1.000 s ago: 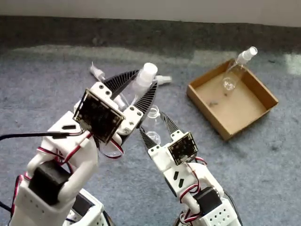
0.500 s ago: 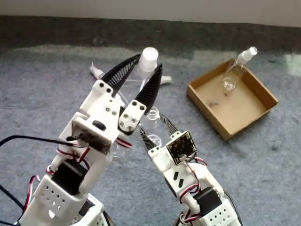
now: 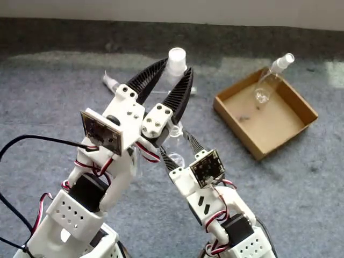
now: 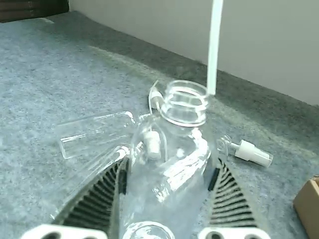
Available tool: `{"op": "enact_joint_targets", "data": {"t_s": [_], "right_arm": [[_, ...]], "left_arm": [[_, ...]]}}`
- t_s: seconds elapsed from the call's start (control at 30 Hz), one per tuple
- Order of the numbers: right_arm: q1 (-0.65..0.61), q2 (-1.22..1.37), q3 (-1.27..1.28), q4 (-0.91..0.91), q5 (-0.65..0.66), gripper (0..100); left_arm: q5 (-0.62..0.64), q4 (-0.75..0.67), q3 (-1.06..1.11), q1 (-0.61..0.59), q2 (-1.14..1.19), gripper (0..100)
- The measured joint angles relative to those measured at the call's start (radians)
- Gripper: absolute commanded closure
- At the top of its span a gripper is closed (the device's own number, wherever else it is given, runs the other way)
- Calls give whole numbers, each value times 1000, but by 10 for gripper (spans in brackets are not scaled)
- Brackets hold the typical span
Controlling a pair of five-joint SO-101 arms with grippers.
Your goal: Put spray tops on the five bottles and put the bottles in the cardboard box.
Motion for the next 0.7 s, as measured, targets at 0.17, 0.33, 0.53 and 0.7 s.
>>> {"op": "enact_joint_targets", "data": {"t_s": [0.17,0.33,0.53,0.7], "right_arm": [[0,0,0,0,0,913],[0,0,0,0,0,913],[0,0,0,0,0,913],[0,0,0,0,0,913]], "left_arm": [[23,28,0,0,2,995],[23,63,0,0,2,995],[11,63,-43,-14,2,995],[-15,63,-58,-26,2,995]]}}
